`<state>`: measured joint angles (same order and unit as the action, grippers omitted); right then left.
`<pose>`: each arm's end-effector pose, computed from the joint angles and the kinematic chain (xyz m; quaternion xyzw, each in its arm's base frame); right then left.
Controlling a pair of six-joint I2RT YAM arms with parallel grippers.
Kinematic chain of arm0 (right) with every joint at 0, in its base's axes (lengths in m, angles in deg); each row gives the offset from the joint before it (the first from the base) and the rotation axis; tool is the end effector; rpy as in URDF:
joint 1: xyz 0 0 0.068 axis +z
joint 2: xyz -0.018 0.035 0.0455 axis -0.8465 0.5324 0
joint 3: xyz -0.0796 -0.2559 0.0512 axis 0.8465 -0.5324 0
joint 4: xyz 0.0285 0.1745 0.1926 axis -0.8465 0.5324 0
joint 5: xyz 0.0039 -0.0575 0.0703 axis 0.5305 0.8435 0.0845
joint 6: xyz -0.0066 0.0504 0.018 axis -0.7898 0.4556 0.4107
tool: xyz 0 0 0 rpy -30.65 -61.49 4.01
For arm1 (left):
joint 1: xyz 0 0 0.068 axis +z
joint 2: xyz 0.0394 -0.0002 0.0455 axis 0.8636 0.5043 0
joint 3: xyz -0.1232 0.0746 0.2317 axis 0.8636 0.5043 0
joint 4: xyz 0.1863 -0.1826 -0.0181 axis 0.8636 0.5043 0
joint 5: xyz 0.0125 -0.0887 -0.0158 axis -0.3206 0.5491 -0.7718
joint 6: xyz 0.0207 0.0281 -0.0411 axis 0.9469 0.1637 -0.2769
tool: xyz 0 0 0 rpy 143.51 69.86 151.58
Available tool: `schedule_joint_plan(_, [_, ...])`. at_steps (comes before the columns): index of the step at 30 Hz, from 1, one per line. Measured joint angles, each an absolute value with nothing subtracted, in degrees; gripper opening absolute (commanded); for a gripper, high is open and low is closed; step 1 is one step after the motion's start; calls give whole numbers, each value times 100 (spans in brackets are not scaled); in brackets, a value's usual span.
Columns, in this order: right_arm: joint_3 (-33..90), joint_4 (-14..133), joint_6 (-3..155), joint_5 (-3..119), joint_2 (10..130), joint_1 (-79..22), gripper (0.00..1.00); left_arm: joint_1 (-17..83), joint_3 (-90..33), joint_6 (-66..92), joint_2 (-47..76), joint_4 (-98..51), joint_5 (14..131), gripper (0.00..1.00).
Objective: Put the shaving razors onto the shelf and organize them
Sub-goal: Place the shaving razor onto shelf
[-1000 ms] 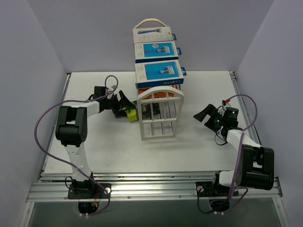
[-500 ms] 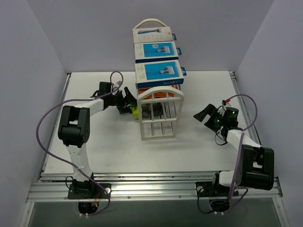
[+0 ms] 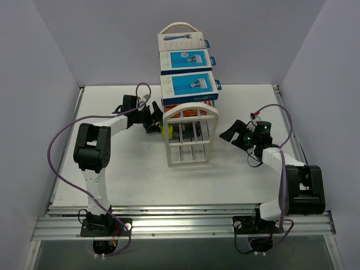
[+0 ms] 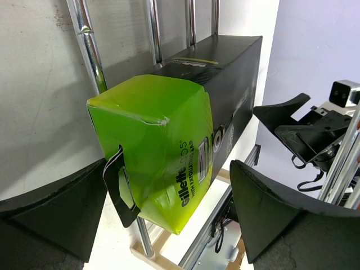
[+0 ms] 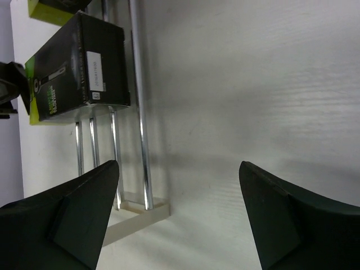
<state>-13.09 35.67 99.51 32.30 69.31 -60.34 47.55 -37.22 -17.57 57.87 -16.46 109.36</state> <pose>0.2847 0.0070 0.1970 0.0744 0.8118 0.3593 0.4542 0.4343 -0.1194 0.1698 -0.0712 0.8593 -0.4795 0.1633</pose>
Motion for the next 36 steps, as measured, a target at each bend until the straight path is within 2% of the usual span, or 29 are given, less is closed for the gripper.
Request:
schedule_joint_plan(3, [-1097,3383,10060,3225,7174,-5769,71,4738,-3781,-1768,5884,-1646,10936,94])
schedule_joint_plan(8, [-843,3202,10222,3182,7498,-5634,66,4716,-3881,-1820,5967,-1648,10936,94])
schedule_joint_plan(15, [-443,3066,10327,3070,7863,-5634,68,4668,-4008,-1835,5967,-1556,10877,94])
schedule_joint_plan(26, [-441,3033,10369,3024,7863,-5634,72,4664,-4476,-1158,5964,-223,10074,94])
schedule_joint_plan(36, [-441,3031,10366,2980,7865,-5634,72,4712,-4207,-885,5573,83,9851,94])
